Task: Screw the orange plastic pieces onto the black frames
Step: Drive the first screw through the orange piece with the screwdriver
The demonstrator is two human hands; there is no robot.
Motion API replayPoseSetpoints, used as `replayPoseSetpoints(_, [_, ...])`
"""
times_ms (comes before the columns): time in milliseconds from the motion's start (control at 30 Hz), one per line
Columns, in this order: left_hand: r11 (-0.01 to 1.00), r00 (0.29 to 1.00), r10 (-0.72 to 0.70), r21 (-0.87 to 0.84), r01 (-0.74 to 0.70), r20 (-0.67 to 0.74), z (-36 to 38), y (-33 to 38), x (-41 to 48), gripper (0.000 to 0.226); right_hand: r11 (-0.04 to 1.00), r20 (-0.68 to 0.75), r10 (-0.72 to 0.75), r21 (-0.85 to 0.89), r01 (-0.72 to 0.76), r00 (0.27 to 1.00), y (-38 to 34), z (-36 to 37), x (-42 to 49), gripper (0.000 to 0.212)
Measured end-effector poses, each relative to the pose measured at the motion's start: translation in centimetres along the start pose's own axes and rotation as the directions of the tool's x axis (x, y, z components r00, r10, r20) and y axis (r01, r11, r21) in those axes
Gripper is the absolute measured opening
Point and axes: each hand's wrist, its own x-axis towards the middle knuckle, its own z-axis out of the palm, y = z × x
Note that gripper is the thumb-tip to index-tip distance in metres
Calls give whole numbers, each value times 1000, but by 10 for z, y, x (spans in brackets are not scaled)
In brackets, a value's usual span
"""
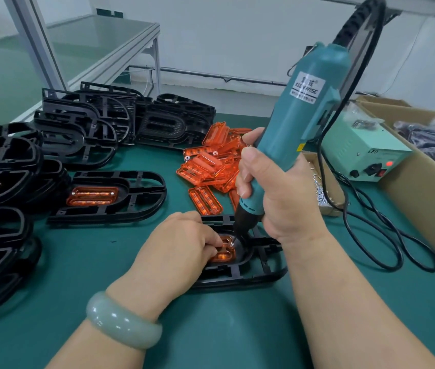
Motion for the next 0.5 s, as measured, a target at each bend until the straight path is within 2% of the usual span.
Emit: replayPoseSetpoints(500, [1000,1000,-7,-16,7,-7,-1,1,-1,19,1000,-29,10,25,-9,1000,0,1,0,9])
